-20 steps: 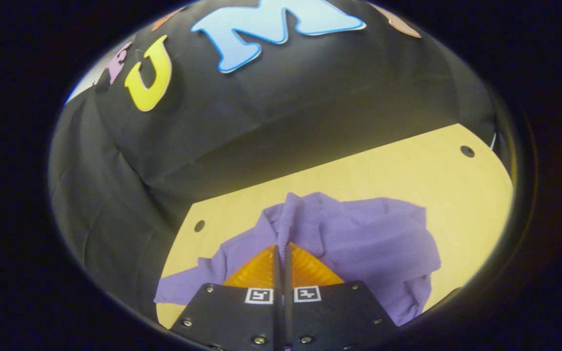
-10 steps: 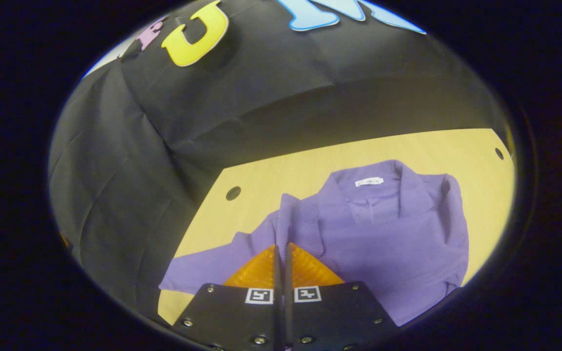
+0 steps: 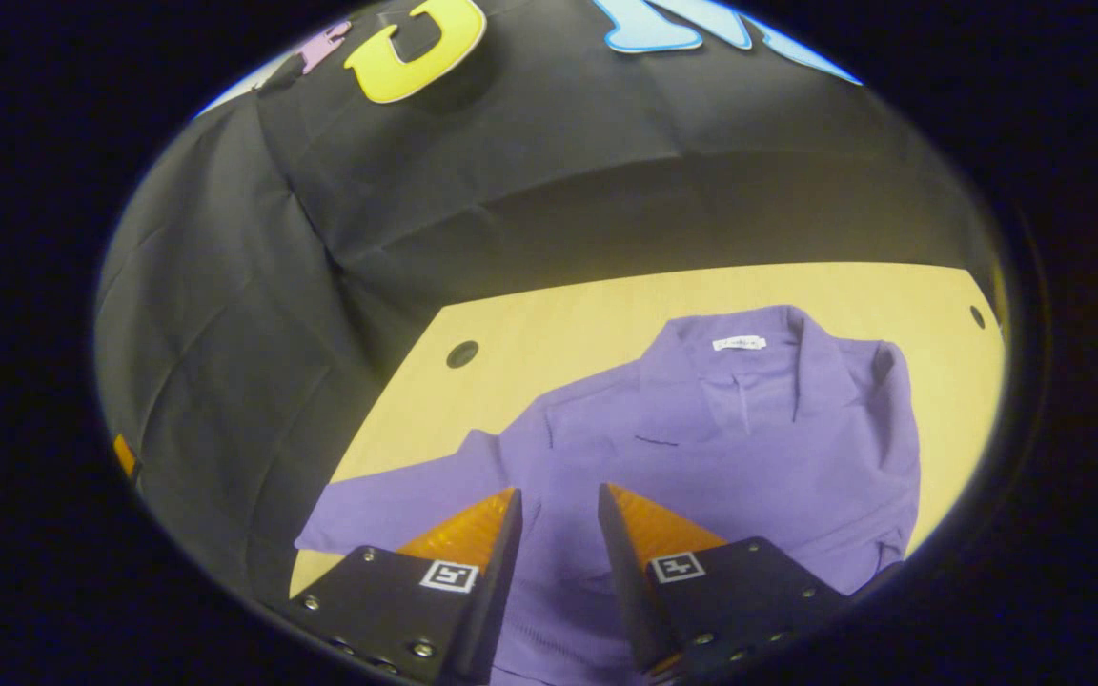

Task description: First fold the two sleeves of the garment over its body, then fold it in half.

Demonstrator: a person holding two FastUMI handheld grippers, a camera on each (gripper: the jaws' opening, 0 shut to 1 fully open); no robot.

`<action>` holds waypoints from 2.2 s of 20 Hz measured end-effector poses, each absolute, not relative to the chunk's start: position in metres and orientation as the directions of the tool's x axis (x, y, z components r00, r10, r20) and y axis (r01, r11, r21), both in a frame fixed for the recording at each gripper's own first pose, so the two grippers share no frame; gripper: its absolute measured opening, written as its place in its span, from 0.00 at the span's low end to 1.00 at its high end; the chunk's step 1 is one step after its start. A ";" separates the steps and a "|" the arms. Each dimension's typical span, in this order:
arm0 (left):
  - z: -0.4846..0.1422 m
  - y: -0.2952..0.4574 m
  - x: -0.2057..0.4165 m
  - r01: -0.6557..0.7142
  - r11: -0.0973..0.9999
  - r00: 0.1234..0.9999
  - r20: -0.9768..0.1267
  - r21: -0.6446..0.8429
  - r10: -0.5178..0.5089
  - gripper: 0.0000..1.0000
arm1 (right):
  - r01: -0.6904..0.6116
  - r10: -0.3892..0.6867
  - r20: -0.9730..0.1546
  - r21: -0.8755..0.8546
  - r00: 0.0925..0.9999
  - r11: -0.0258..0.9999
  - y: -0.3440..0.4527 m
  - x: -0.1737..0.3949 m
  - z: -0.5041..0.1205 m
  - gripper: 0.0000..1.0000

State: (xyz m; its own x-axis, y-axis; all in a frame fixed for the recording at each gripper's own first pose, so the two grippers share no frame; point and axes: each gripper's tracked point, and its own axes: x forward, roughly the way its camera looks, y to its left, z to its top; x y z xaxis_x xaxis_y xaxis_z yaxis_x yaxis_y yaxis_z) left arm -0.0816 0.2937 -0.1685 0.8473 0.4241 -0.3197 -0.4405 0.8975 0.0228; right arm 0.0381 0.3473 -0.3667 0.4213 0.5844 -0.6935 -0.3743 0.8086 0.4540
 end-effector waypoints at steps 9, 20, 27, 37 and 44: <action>-0.280 0.329 -0.077 -0.473 0.881 0.791 -0.437 0.007 0.428 1.00 | -0.389 0.574 -0.679 0.428 0.458 0.816 0.316 0.029 -0.322 0.51; -0.423 0.387 -0.075 -0.463 0.882 0.665 -0.624 0.087 0.410 1.00 | -0.304 0.497 -0.661 0.394 0.562 0.867 0.254 0.017 -0.274 0.51; -0.486 0.395 -0.082 -0.494 0.868 0.576 -0.727 0.053 0.373 1.00 | -0.253 0.444 -0.678 0.367 0.586 0.895 0.215 0.001 -0.268 0.51; -0.489 0.390 -0.079 -0.473 0.881 0.594 -0.732 0.018 0.334 1.00 | -0.220 0.416 -0.685 0.359 0.598 0.907 0.200 -0.001 -0.271 0.51; -0.489 0.372 -0.066 -0.460 0.887 0.617 -0.728 -0.024 0.300 0.50 | -0.231 0.429 -0.685 0.367 0.589 0.901 0.201 -0.004 -0.271 0.51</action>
